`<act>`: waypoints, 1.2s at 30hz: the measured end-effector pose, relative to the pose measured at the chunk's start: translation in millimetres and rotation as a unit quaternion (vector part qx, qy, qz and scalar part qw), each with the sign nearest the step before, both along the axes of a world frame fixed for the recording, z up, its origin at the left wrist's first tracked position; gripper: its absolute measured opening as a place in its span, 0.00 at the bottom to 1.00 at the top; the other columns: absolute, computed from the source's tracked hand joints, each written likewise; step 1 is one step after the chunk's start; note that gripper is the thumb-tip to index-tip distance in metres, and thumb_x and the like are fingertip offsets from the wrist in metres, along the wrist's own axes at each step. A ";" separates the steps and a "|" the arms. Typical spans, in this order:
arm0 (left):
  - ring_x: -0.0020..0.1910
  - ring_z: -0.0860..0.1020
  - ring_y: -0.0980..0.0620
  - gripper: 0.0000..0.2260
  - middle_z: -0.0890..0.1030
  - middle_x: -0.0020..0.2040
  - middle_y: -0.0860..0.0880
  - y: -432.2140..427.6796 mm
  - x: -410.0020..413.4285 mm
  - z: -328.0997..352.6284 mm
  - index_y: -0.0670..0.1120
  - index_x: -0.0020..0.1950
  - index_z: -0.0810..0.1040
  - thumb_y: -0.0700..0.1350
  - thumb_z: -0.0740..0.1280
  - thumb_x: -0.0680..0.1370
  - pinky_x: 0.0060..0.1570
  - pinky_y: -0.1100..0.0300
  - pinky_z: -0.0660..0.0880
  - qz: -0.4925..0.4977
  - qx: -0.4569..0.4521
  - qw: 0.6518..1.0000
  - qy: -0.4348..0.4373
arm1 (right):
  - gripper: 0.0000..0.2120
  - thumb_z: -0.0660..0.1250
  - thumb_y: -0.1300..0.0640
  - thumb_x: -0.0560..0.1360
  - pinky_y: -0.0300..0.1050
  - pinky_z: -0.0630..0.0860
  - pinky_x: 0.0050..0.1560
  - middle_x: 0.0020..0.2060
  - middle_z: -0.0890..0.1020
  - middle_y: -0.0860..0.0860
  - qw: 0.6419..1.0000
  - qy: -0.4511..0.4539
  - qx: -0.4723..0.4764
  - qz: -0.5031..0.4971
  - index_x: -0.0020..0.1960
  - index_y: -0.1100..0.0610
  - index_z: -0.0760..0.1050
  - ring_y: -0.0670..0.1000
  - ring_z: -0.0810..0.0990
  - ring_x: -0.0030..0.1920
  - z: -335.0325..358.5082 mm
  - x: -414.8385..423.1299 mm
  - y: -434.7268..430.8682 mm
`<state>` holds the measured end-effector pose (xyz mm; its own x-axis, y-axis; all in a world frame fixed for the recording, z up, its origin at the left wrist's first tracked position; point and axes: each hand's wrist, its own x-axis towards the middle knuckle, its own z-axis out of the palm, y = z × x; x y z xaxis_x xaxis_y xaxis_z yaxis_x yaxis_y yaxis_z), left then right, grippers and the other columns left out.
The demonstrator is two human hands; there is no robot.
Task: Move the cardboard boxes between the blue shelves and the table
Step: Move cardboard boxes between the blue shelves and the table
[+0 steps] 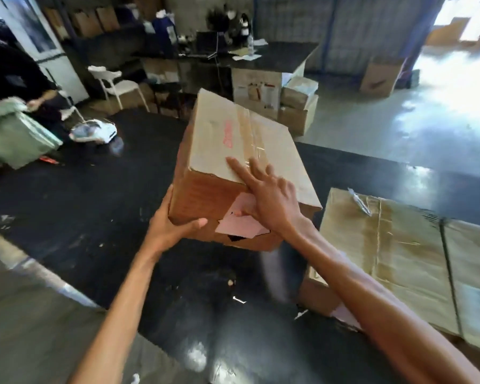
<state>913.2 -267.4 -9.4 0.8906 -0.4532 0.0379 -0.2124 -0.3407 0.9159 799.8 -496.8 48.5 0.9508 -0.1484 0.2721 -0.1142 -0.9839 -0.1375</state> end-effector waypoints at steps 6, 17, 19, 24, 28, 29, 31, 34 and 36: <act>0.62 0.79 0.60 0.58 0.81 0.62 0.58 -0.2 37.8 -50.8 0.54 0.77 0.68 0.58 0.86 0.50 0.56 0.65 0.79 -0.075 -0.008 0.997 0.020 | 0.54 0.75 0.51 0.76 0.68 0.62 0.75 0.82 0.53 0.60 0.993 0.092 -0.045 -0.060 0.82 0.37 0.37 0.71 0.56 0.79 -39.1 28.6 36.2; 0.56 0.73 0.81 0.71 0.76 0.58 0.78 -7.3 80.6 -137.3 0.62 0.83 0.46 0.50 0.88 0.50 0.53 0.82 0.70 -0.175 0.004 0.984 0.034 | 0.36 0.54 0.61 0.86 0.77 0.58 0.74 0.80 0.48 0.71 0.969 0.187 -0.083 -0.135 0.84 0.44 0.36 0.81 0.54 0.76 -132.1 41.0 76.7; 0.53 0.74 0.82 0.72 0.75 0.53 0.81 -9.0 81.4 -154.6 0.64 0.82 0.44 0.51 0.88 0.51 0.50 0.83 0.68 -0.181 0.025 0.983 0.031 | 0.36 0.54 0.59 0.86 0.77 0.57 0.74 0.81 0.47 0.70 0.968 0.193 -0.086 -0.136 0.83 0.45 0.34 0.80 0.53 0.76 -147.8 37.0 75.4; 0.59 0.78 0.65 0.68 0.78 0.70 0.54 -22.9 82.4 -181.3 0.62 0.83 0.51 0.45 0.89 0.52 0.51 0.83 0.69 -0.188 0.049 0.981 0.014 | 0.40 0.60 0.55 0.85 0.71 0.52 0.78 0.83 0.45 0.65 0.966 0.210 -0.059 -0.140 0.82 0.41 0.34 0.76 0.48 0.79 -179.1 20.7 60.4; 0.60 0.79 0.56 0.66 0.80 0.69 0.48 -26.4 92.2 -185.6 0.64 0.82 0.51 0.44 0.88 0.54 0.60 0.66 0.74 -0.183 0.066 0.981 -0.009 | 0.45 0.68 0.52 0.80 0.64 0.49 0.81 0.84 0.45 0.57 0.971 0.208 -0.033 -0.113 0.84 0.42 0.41 0.66 0.45 0.83 -190.5 10.6 40.0; 0.61 0.79 0.54 0.66 0.79 0.70 0.48 -26.4 95.6 -183.4 0.65 0.82 0.51 0.45 0.88 0.54 0.62 0.61 0.75 -0.186 0.073 0.980 -0.014 | 0.47 0.70 0.50 0.79 0.63 0.49 0.82 0.84 0.44 0.57 0.970 0.210 -0.029 -0.122 0.84 0.43 0.41 0.64 0.44 0.83 -191.8 6.9 32.5; 0.64 0.79 0.49 0.67 0.78 0.71 0.48 -27.6 103.0 -179.5 0.63 0.82 0.51 0.46 0.88 0.53 0.65 0.54 0.75 -0.195 0.083 0.977 -0.024 | 0.51 0.72 0.45 0.77 0.62 0.45 0.82 0.83 0.42 0.59 0.964 0.212 -0.022 -0.159 0.84 0.45 0.38 0.61 0.40 0.83 -192.7 -2.5 15.8; 0.64 0.80 0.46 0.66 0.78 0.71 0.47 -31.5 110.5 -175.7 0.60 0.83 0.52 0.45 0.88 0.54 0.66 0.52 0.74 -0.216 0.096 0.971 -0.036 | 0.53 0.71 0.41 0.76 0.62 0.37 0.82 0.83 0.39 0.61 0.959 0.219 -0.041 -0.173 0.84 0.48 0.36 0.61 0.38 0.83 -194.8 -14.6 -1.8; 0.64 0.78 0.49 0.65 0.78 0.71 0.46 -33.5 111.1 -174.0 0.59 0.83 0.52 0.43 0.88 0.55 0.67 0.53 0.73 -0.219 0.100 0.970 -0.036 | 0.53 0.71 0.42 0.76 0.61 0.34 0.80 0.83 0.39 0.60 0.961 0.217 -0.047 -0.165 0.84 0.49 0.36 0.61 0.38 0.83 -197.2 -20.7 -7.2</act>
<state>1024.3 -300.9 -183.5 0.6088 -0.7925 -0.0356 -0.4379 -0.3732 0.8179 779.1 -504.0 -148.7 0.8834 -0.4549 -0.1126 -0.4480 -0.8903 0.0820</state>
